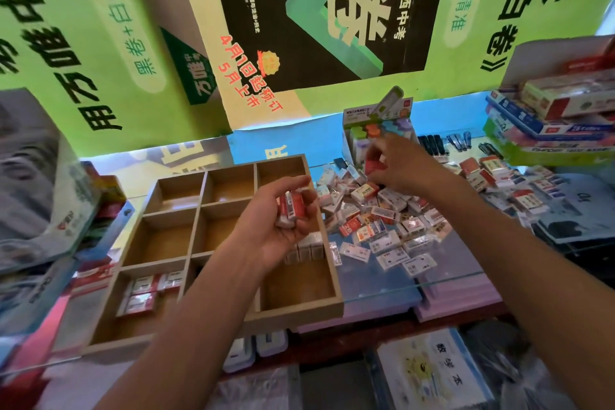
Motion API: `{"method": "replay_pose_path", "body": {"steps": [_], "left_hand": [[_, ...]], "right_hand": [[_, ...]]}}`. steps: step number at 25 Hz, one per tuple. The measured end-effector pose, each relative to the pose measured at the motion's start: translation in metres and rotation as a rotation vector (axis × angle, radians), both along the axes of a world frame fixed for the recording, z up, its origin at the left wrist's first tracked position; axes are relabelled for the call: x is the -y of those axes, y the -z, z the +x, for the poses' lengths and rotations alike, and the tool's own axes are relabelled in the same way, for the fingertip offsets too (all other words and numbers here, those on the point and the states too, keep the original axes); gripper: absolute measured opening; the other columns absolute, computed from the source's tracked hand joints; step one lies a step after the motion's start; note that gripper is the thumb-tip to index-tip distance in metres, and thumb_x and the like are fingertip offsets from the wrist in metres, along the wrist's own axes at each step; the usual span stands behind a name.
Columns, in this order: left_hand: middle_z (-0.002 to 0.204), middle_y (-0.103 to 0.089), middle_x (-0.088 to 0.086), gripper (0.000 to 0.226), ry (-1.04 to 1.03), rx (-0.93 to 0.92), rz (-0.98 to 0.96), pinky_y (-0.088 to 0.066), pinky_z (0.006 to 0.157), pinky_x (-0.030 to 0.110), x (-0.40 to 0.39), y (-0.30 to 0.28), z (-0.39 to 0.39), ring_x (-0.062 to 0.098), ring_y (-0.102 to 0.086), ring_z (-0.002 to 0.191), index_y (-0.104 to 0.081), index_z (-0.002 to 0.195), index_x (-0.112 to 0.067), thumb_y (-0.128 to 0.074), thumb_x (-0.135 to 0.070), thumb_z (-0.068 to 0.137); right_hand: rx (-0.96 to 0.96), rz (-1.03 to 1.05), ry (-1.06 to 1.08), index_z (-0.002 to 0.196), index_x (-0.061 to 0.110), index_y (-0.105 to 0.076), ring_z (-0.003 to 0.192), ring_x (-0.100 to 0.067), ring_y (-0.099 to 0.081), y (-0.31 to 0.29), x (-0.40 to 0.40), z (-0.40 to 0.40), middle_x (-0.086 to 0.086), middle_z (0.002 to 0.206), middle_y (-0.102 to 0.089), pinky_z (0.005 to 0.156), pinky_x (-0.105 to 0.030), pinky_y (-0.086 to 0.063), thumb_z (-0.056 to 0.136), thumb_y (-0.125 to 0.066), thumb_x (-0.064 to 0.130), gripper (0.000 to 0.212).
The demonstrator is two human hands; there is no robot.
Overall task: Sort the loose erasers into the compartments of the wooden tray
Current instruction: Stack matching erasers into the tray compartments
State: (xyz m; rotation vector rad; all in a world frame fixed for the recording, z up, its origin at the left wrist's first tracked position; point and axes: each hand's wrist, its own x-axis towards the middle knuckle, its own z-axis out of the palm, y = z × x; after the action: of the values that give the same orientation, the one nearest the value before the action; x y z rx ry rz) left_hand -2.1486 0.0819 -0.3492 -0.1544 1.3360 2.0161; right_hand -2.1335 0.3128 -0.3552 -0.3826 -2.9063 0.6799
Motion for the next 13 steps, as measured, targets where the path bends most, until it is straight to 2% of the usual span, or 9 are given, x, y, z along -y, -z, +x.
{"method": "replay_pose_path", "body": {"steps": [1,3,4,5,6,8,10,13], "left_hand": [[0.076,-0.064,0.005,0.014,-0.019,-0.063,-0.061,-0.039,0.04,0.016,0.005,-0.001,0.003,0.011,-0.056,0.06,-0.064,0.103,-0.011,-0.065,-0.016,0.09],[0.066,-0.064,0.0,0.015,-0.037,-0.2,-0.159,-0.038,0.041,0.017,0.017,-0.003,0.013,0.009,-0.054,0.057,-0.068,0.106,-0.014,-0.067,-0.016,0.09],[0.066,-0.064,-0.001,0.018,-0.022,-0.258,-0.169,-0.038,0.042,0.017,0.023,-0.003,0.02,0.009,-0.052,0.056,-0.07,0.107,-0.015,-0.069,-0.016,0.089],[0.069,-0.065,-0.001,0.022,0.004,-0.315,-0.153,-0.039,0.043,0.019,0.031,-0.004,0.026,0.01,-0.051,0.057,-0.072,0.107,-0.016,-0.072,-0.016,0.085],[0.075,-0.067,0.002,0.027,0.03,-0.368,-0.131,-0.041,0.046,0.021,0.043,-0.005,0.033,0.013,-0.052,0.058,-0.074,0.107,-0.018,-0.076,-0.018,0.08],[0.084,-0.071,0.006,0.032,0.049,-0.454,-0.118,-0.045,0.053,0.024,0.072,-0.007,0.042,0.015,-0.056,0.062,-0.076,0.105,-0.023,-0.079,-0.02,0.073],[0.085,-0.072,0.005,0.028,0.023,-0.48,-0.146,-0.042,0.049,0.021,0.103,-0.008,0.049,0.011,-0.053,0.058,-0.076,0.102,-0.023,-0.079,-0.016,0.076],[0.085,-0.074,0.008,0.022,-0.028,-0.451,-0.175,-0.045,0.055,0.026,0.143,-0.012,0.061,0.013,-0.054,0.059,-0.076,0.101,-0.021,-0.078,-0.016,0.08]], "right_hand": [[-0.061,-0.295,-0.013,0.103,0.019,-0.059,0.075,-0.008,-0.059,-0.007,0.013,0.014,0.003,0.1,-0.061,0.062,-0.024,-0.046,0.087,-0.073,0.02,0.021],[-0.136,-0.955,-0.092,0.11,0.021,-0.062,0.053,-0.007,-0.046,-0.02,0.049,0.041,0.005,0.085,-0.063,0.047,-0.023,-0.036,0.086,-0.072,0.02,0.026],[-0.136,-1.173,-0.138,0.116,0.024,-0.064,0.051,-0.009,-0.037,-0.021,0.067,0.052,0.004,0.076,-0.059,0.044,-0.023,-0.03,0.085,-0.068,0.02,0.032],[-0.131,-1.308,-0.185,0.12,0.025,-0.065,0.051,-0.01,-0.032,-0.02,0.084,0.06,0.002,0.069,-0.053,0.043,-0.024,-0.027,0.085,-0.065,0.02,0.036],[-0.127,-1.378,-0.233,0.121,0.023,-0.066,0.051,-0.01,-0.029,-0.018,0.102,0.065,0.001,0.067,-0.047,0.041,-0.022,-0.026,0.085,-0.063,0.018,0.036],[-0.144,-1.427,-0.266,0.119,0.018,-0.066,0.05,-0.008,-0.03,-0.013,0.133,0.071,0.002,0.07,-0.049,0.037,-0.019,-0.026,0.086,-0.061,0.015,0.034],[-0.179,-1.481,-0.227,0.115,0.017,-0.066,0.049,-0.007,-0.032,-0.009,0.16,0.074,0.001,0.08,-0.057,0.036,-0.018,-0.025,0.083,-0.062,0.013,0.032],[-0.186,-1.547,-0.183,0.109,0.016,-0.063,0.046,-0.007,-0.033,-0.007,0.202,0.075,-0.007,0.091,-0.06,0.035,-0.018,-0.023,0.08,-0.063,0.01,0.03]]}}
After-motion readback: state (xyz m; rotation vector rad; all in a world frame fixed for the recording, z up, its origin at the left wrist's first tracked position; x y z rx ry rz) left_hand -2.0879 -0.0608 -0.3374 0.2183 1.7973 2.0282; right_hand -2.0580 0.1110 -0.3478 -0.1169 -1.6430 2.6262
